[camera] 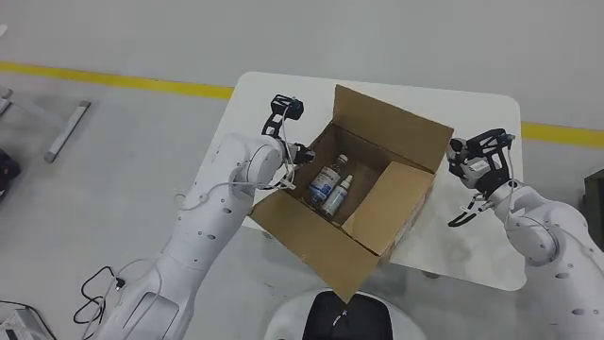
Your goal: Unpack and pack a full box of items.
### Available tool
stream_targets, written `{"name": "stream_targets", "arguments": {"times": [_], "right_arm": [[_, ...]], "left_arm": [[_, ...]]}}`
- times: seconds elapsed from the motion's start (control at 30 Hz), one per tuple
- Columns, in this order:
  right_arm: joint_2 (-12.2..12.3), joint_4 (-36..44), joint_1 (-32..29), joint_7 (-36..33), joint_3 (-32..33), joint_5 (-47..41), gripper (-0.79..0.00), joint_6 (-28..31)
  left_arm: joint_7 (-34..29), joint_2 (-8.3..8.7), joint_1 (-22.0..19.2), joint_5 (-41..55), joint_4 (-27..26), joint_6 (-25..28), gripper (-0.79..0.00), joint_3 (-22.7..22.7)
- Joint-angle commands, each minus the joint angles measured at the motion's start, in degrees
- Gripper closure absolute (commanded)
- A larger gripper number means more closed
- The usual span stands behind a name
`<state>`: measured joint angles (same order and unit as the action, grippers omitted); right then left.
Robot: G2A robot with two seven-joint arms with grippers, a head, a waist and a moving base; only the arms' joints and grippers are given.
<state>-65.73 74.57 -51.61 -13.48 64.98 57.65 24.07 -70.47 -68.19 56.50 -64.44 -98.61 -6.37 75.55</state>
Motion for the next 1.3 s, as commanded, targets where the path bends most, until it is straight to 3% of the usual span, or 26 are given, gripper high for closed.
{"name": "stream_targets", "arguments": {"times": [0.0, 0.5, 1.07, 1.27], "right_arm": [[0.0, 0.1, -0.1, 0.2, 0.1, 0.0, 0.000, -0.2], [0.4, 1.4, -2.7, 3.0, 3.5, -1.6, 0.000, 2.1], [2.0, 6.3, -7.4, 3.5, 11.9, -2.7, 0.000, 2.6], [2.8, 8.3, -8.6, 4.1, 14.7, -3.5, 0.000, 10.0]], "left_arm": [[0.1, 0.03, 0.0, 0.6, -0.2, 0.7, 0.000, 0.0], [-0.7, 0.26, 0.4, 16.7, 0.2, 4.1, 0.000, 4.1], [-0.2, 0.50, 0.3, 39.6, 7.3, -1.1, 0.000, 8.7], [0.2, 0.85, 0.8, 43.0, 9.2, -1.5, 0.000, 9.2]]}}
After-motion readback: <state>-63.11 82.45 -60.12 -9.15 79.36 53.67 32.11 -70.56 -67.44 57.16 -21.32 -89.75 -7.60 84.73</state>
